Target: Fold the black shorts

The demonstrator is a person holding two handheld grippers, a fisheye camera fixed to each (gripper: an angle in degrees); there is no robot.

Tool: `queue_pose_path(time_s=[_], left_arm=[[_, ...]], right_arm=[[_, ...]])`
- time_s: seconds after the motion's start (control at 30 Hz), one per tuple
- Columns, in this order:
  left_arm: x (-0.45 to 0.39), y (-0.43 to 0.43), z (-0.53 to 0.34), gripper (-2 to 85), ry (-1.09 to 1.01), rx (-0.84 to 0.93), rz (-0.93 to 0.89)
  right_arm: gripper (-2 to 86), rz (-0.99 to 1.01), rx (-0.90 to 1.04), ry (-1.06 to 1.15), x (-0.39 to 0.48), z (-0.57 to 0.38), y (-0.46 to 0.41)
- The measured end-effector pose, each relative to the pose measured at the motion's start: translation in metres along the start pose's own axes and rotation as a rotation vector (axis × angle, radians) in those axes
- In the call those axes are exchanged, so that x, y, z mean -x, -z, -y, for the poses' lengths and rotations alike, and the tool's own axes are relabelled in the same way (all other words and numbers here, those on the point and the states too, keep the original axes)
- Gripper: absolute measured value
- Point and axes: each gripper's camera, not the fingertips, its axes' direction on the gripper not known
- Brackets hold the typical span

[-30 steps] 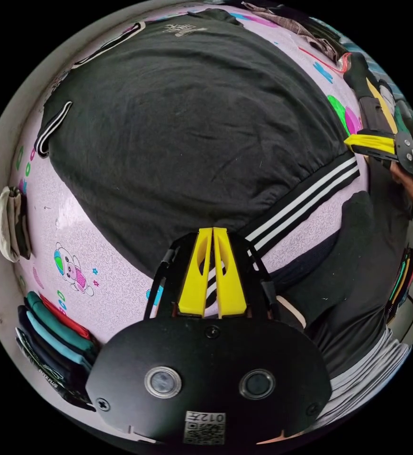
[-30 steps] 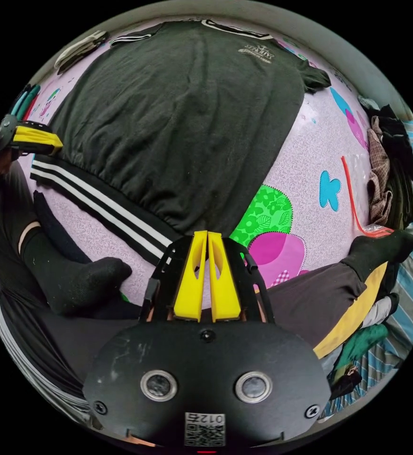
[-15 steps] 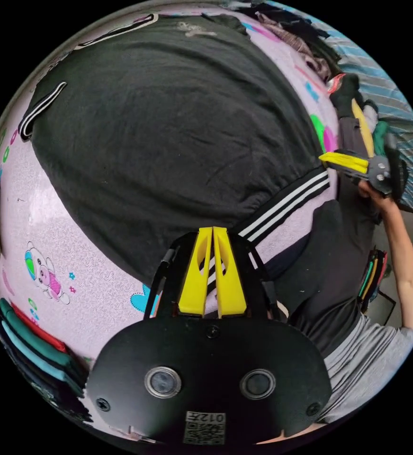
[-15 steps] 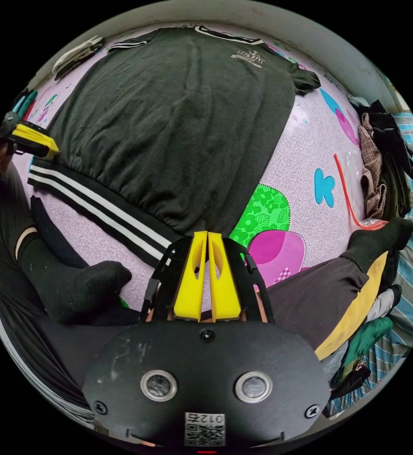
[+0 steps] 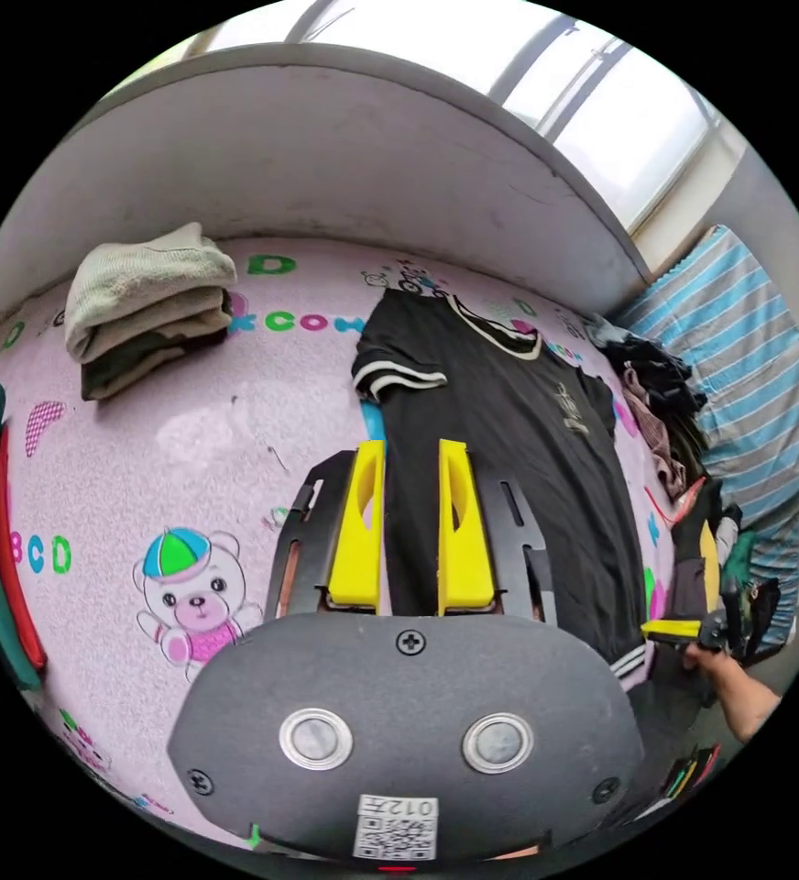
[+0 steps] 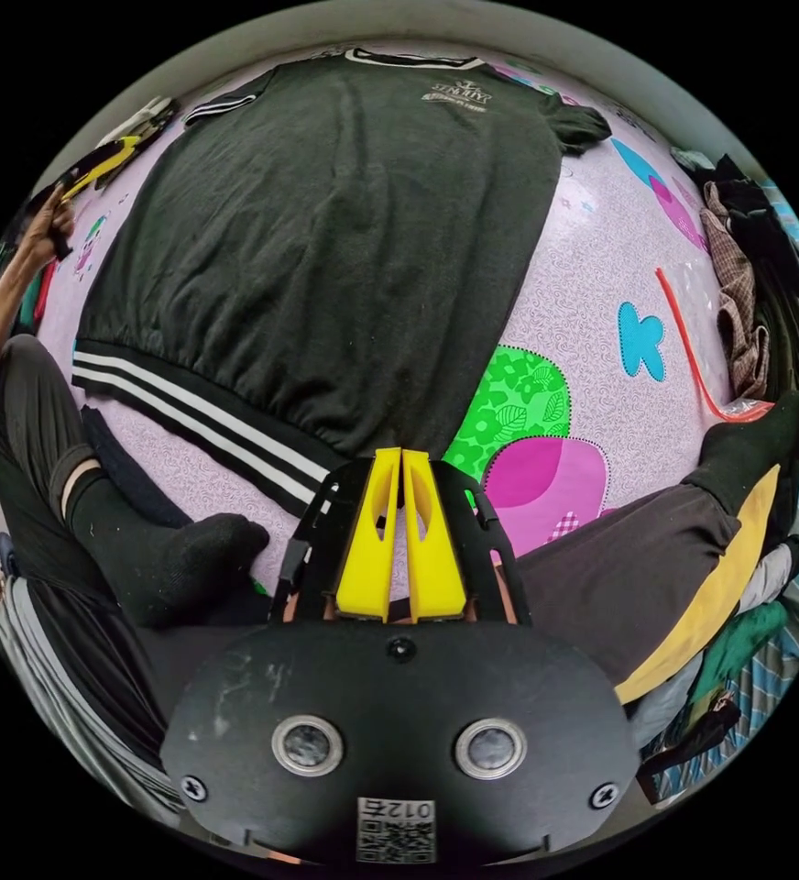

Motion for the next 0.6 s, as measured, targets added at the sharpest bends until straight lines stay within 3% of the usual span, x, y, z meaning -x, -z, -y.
queue_pose_path(time_s=[0.23, 0.4, 0.6], left_arm=[[0.036, -0.032, 0.046, 12.1, -0.013, 0.021, 0.074], [0.063, -0.033, 0.063, 12.5, 0.016, 0.022, 0.04], [0.085, -0.014, 0.08, 11.5, -0.012, 0.007, -0.016]], right_arm=[[-0.8, 0.02, 0.109, 0.055, -0.025, 0.032, 0.009], [-0.2, -0.031, -0.116, 0.068, -0.043, 0.09, 0.086], [1.1, 0.323, -0.315, 0.109, -0.037, 0.248, 0.11]])
